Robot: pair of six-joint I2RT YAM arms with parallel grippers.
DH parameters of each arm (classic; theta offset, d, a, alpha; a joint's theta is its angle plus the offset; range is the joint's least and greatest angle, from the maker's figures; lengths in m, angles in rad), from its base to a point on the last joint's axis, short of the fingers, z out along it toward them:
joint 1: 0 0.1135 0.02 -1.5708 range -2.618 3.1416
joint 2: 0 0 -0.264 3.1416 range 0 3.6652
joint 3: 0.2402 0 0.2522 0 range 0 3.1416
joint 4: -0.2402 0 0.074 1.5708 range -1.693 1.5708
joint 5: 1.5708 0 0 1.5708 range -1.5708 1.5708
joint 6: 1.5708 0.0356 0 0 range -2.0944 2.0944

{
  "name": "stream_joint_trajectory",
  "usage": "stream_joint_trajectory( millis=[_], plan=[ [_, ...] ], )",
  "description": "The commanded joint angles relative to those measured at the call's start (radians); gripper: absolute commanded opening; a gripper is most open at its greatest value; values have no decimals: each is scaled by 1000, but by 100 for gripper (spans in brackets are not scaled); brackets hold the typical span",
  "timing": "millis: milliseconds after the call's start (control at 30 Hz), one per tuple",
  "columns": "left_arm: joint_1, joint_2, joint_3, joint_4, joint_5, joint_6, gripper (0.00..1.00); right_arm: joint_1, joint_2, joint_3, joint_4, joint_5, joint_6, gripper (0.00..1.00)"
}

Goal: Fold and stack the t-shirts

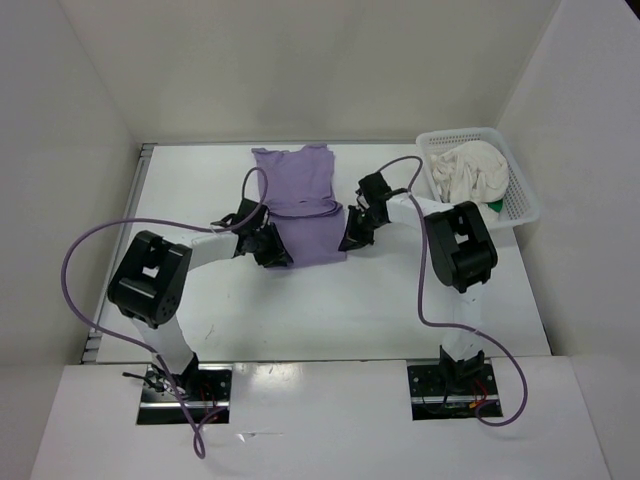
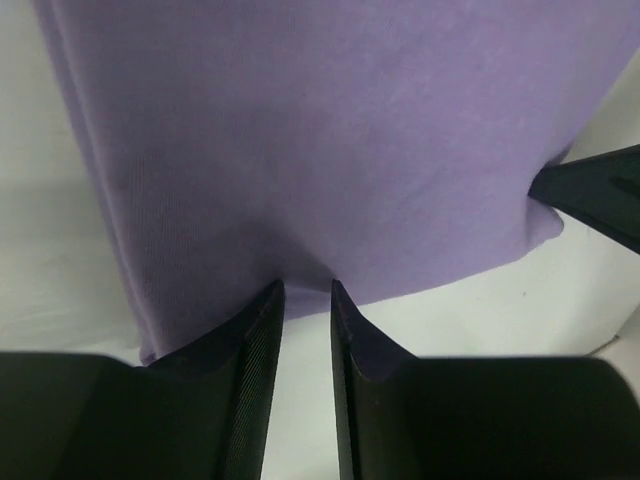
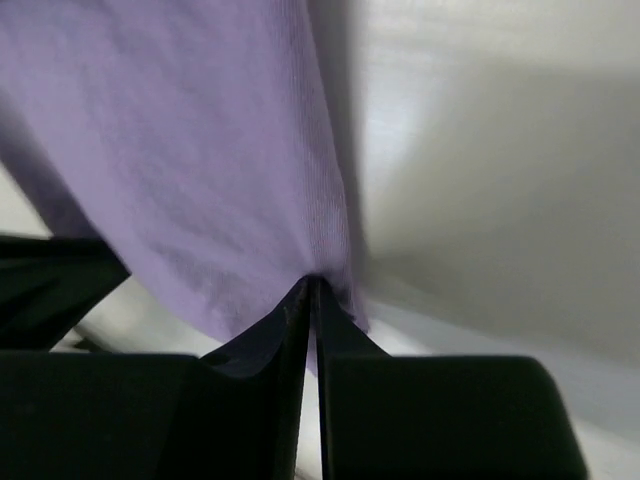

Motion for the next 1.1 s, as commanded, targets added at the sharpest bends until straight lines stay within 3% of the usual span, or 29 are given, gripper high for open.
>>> stream_joint_trajectory(
  millis=[0, 233, 367, 500, 567, 700, 867, 1067],
  plan=[
    [6, -45, -88, -3, -43, 27, 34, 24, -38, -109, 25, 47, 2, 9],
    [6, -146, -232, -37, -19, 27, 34, 67, -148, -312, 53, 47, 42, 8],
    [6, -266, -255, -109, -23, 27, 35, 77, -230, -300, -14, 47, 42, 11],
    [6, -410, -195, -198, -59, 64, 36, 77, -264, -182, -96, 47, 18, 14],
    [6, -410, -142, -207, -59, 75, 36, 77, -273, -115, -96, 13, 27, 11],
    [6, -339, -96, -130, 8, 61, 36, 141, -189, 15, -12, 4, 36, 1],
    [-5, -240, -56, -67, 9, 61, 36, 211, 1, 171, 16, 48, 27, 0],
    [-5, -196, -120, -32, -30, 81, 36, 233, 94, 280, 28, 110, 2, 0]
  ],
)
